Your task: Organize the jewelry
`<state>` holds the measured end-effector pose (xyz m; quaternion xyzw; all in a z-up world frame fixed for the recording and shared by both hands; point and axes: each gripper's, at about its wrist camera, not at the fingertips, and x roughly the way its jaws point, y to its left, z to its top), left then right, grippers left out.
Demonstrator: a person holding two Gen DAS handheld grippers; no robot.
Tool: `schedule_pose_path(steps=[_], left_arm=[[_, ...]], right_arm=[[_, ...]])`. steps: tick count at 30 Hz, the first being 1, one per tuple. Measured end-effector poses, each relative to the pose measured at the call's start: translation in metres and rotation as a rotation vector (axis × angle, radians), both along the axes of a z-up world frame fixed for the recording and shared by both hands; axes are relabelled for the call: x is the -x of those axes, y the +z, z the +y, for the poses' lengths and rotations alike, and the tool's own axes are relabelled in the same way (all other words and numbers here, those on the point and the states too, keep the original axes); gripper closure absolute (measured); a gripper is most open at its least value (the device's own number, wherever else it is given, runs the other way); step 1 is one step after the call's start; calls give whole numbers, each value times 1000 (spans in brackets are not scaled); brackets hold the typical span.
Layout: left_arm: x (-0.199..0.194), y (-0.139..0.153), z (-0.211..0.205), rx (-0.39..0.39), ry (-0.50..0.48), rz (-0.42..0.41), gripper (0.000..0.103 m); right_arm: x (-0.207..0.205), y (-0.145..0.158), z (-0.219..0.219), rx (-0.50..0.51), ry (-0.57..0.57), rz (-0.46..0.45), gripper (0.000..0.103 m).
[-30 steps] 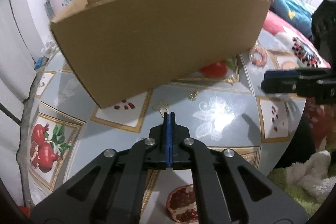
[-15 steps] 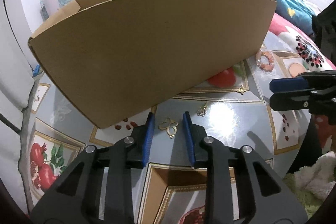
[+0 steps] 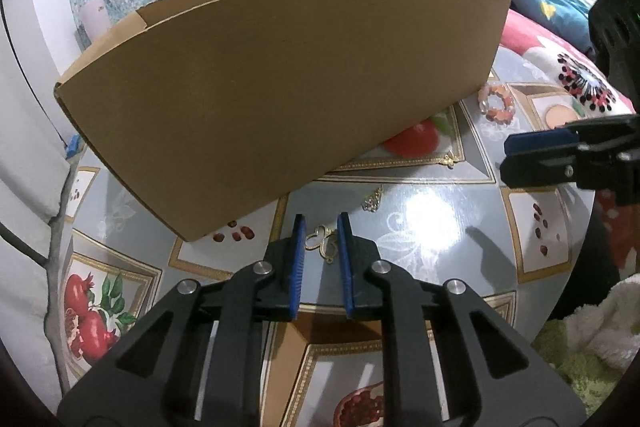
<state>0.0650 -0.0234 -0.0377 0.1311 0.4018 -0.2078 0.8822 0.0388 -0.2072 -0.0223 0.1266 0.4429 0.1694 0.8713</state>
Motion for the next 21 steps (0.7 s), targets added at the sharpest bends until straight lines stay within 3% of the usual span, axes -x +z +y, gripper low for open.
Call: schedule_pose_path(steps=[14, 21], left_arm=[[14, 6, 15, 30, 51, 5, 88], [16, 8, 23, 61, 74, 1, 88]], right_arm=[[2, 6, 3, 14, 14, -22, 56], [-4, 10, 18, 91, 37, -45, 56]])
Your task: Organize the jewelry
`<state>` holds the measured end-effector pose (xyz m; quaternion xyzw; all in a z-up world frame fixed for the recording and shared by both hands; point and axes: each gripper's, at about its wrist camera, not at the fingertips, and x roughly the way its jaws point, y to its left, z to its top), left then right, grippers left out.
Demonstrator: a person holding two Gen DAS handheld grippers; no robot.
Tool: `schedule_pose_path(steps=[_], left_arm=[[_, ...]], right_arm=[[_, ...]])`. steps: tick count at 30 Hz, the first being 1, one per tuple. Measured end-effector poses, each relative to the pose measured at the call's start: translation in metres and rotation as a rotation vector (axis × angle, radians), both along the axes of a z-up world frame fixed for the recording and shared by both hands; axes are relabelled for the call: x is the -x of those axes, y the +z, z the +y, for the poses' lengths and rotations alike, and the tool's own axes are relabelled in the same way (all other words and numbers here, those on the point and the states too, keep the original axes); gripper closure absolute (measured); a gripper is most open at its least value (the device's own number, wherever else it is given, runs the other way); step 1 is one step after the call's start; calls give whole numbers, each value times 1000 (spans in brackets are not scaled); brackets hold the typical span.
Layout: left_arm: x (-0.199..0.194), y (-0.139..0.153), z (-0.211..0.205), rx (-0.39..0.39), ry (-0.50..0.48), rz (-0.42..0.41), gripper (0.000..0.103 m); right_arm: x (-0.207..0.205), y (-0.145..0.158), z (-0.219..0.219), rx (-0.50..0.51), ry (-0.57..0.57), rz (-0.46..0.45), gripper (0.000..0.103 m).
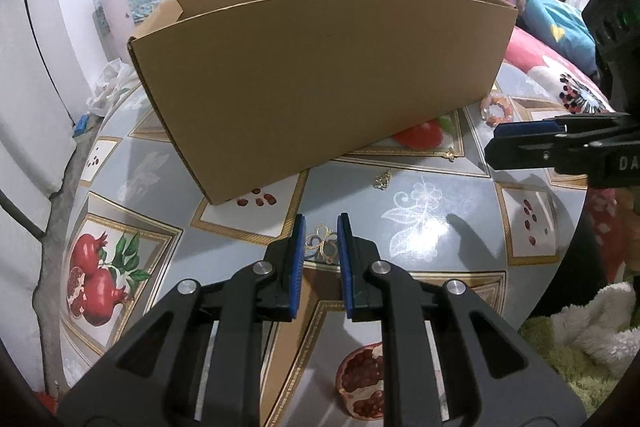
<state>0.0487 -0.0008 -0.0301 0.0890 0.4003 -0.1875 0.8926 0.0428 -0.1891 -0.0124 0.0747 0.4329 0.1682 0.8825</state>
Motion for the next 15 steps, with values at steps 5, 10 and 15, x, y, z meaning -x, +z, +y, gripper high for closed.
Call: schedule_pose_path(steps=[5, 10, 15], left_arm=[[0, -1, 4, 14, 3, 0, 88], [-1, -1, 6, 14, 4, 0, 88], [-2, -2, 7, 22, 4, 4, 88]], right_arm=[[-6, -2, 12, 102, 18, -24, 60], [-15, -6, 20, 179, 25, -33, 68], [-21, -12, 30, 233, 34, -38, 77]])
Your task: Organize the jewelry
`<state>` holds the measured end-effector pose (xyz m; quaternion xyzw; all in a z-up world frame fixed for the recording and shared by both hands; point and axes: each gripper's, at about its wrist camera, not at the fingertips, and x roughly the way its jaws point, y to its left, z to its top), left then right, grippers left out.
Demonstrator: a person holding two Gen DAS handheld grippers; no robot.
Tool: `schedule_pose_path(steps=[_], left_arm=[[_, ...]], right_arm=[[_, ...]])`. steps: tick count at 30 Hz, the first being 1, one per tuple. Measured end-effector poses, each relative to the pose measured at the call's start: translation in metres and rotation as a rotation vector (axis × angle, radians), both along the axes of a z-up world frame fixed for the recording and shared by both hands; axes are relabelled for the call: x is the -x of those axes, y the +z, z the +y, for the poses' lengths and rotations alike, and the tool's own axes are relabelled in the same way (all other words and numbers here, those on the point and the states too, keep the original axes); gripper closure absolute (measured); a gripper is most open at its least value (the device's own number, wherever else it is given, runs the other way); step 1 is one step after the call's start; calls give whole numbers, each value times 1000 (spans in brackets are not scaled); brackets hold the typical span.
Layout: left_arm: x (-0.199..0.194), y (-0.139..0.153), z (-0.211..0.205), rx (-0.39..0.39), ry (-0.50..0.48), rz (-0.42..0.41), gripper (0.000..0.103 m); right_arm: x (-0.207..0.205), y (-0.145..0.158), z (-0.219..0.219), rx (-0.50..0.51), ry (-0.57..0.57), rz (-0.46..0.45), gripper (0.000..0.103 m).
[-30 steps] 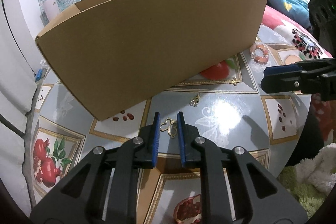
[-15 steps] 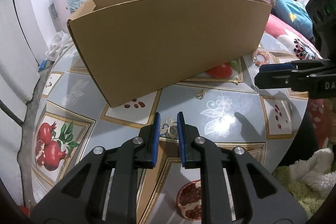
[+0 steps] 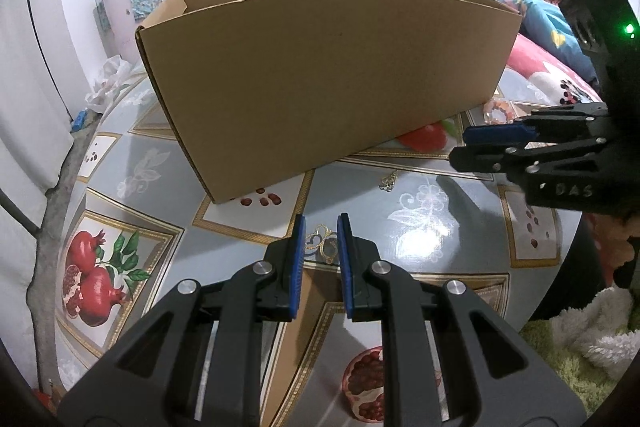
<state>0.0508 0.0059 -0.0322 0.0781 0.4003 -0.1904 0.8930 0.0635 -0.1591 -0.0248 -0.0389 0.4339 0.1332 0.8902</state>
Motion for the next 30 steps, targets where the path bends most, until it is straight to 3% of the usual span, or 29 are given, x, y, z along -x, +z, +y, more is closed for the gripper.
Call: schedule_pose_path(steps=[4, 7, 16, 18, 30], left_arm=[[-1, -1, 0, 1, -1, 3, 88], [-1, -1, -1, 1, -1, 4, 88], [-4, -3, 2, 2, 5, 7, 88], [-4, -2, 3, 1, 5, 5, 88], [-1, 2, 3, -6, 3, -5, 88]], right_arm=[[-2, -3, 7, 34, 1, -8, 81], [-1, -3, 10, 41, 12, -9, 90], [-1, -3, 9, 12, 8, -8, 91], [-2, -4, 8, 0, 10, -7, 100], [12, 6, -7, -39, 35, 16, 99]])
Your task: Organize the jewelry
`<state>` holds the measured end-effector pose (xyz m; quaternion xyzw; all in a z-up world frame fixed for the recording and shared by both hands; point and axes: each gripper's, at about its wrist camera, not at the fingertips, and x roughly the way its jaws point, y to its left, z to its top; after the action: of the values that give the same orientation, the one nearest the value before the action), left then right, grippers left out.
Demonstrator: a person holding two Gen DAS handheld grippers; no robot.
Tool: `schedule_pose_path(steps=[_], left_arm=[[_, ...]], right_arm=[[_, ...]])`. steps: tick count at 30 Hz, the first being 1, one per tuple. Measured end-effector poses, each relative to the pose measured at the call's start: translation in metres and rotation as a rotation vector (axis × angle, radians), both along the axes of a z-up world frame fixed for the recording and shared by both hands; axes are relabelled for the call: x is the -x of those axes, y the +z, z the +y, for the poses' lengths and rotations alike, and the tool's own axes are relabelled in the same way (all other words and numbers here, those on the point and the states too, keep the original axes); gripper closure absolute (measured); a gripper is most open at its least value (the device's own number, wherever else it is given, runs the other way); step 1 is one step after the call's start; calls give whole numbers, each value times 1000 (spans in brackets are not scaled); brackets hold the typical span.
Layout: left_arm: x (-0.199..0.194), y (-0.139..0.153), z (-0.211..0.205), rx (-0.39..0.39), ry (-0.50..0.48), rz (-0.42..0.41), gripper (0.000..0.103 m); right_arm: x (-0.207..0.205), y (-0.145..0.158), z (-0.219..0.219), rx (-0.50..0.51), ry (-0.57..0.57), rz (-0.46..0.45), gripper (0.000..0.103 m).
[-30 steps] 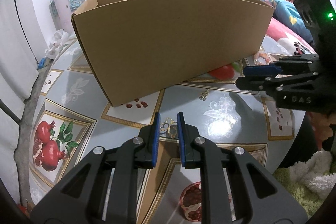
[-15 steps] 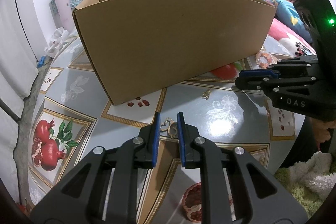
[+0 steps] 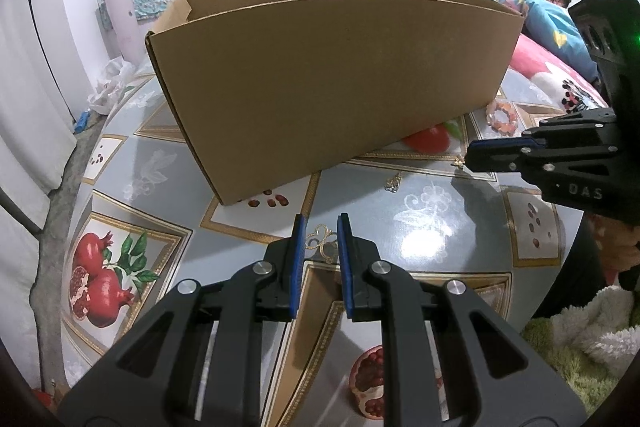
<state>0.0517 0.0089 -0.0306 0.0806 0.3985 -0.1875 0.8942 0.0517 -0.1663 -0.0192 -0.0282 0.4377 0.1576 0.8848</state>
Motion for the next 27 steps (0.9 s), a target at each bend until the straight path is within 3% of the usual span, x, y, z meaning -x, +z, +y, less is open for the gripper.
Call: schedule_pose_path(steps=[2, 5, 6, 16, 21, 27], left_arm=[[1, 0, 0, 0, 0, -2, 88], [2, 1, -1, 2, -1, -4, 88], [3, 1, -1, 1, -2, -5, 88], [3, -1, 1, -2, 5, 5, 88], [2, -2, 1, -2, 5, 8, 88], [2, -3, 2, 0, 7, 11, 88]], right_arm=[[1, 0, -1, 8, 1, 7, 95], [-1, 0, -5, -1, -21, 14, 76], [-3, 0, -4, -9, -28, 13, 75], [-13, -9, 15, 63, -83, -16, 75], [-12, -10, 21, 77, -88, -21, 88], [-12, -10, 17, 52, -97, -11, 91]])
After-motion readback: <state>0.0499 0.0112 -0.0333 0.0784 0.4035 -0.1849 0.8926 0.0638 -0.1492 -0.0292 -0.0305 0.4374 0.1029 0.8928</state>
